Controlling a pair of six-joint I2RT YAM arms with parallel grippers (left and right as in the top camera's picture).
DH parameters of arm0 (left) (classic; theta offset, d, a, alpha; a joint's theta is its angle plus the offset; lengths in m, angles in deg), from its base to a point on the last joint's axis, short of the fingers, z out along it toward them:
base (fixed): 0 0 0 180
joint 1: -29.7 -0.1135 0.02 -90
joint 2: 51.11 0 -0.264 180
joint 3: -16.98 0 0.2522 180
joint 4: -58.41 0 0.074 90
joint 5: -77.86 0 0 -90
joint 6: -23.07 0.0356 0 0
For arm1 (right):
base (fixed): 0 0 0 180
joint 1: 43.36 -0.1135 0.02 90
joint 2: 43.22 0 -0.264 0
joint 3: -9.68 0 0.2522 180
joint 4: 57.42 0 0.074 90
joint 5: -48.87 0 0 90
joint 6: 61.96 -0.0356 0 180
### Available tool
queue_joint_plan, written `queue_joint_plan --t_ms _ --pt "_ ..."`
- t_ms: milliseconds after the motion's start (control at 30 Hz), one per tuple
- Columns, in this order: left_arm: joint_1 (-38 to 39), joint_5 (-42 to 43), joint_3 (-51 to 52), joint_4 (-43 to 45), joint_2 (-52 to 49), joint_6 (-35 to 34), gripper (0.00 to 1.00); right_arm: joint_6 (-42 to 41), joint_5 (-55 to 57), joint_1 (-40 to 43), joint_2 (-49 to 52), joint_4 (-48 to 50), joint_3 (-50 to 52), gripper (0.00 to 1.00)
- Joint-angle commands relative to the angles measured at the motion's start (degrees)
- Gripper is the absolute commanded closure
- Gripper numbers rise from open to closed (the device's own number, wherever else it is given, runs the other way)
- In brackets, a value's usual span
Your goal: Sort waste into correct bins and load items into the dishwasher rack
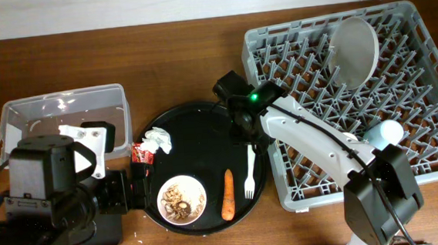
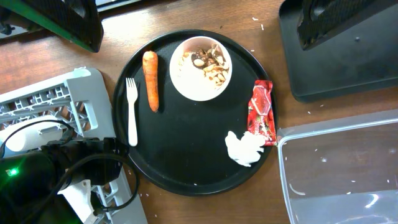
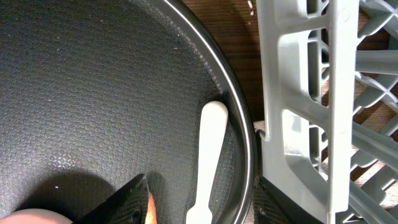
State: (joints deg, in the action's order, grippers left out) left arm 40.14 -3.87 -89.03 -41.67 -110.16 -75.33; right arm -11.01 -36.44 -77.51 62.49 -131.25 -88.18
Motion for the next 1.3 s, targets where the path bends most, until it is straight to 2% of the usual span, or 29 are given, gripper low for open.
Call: queue_joint_plan --t_ms 0,600,700,767,900,1033,1067,1133,1267 --pt "-0.2 -0.7 -0.3 0.1 0.2 0.1 0.01 -0.9 0.3 0.1 0.3 -0.2 0.3 0.46" --pt "-0.1 -0.6 -0.3 0.1 0.2 0.1 0.01 -2.0 0.2 0.1 2.8 2.4 0.7 0.46" --pt "-0.1 -0.6 -0.3 0.1 0.2 0.1 0.01 -3.3 -2.1 0.0 6.4 2.4 2.5 0.5" --pt "-0.1 -0.6 -0.3 0.1 0.2 0.1 0.01 -5.0 -2.1 0.0 8.3 2.4 4.8 0.47" --pt "-0.1 -0.6 -0.3 0.1 0.2 0.1 0.01 -7.6 -3.0 0.0 9.2 4.6 8.9 0.46" --pt "-0.1 -0.6 -0.3 0.1 0.2 0.1 0.01 -8.5 -4.9 -0.7 9.2 8.1 13.7 0.63" --pt "-0.1 -0.7 -0.3 0.1 0.2 0.1 0.01 -8.4 -4.9 -1.6 9.2 9.4 14.2 0.72" --pt "-0.1 -0.6 -0.3 0.1 0.2 0.1 0.01 -8.0 -4.3 -2.3 9.1 11.7 14.0 0.72" --pt "-0.1 -0.6 -0.3 0.1 0.2 0.1 0.01 -5.0 -3.3 -2.2 8.8 12.0 12.0 0.82"
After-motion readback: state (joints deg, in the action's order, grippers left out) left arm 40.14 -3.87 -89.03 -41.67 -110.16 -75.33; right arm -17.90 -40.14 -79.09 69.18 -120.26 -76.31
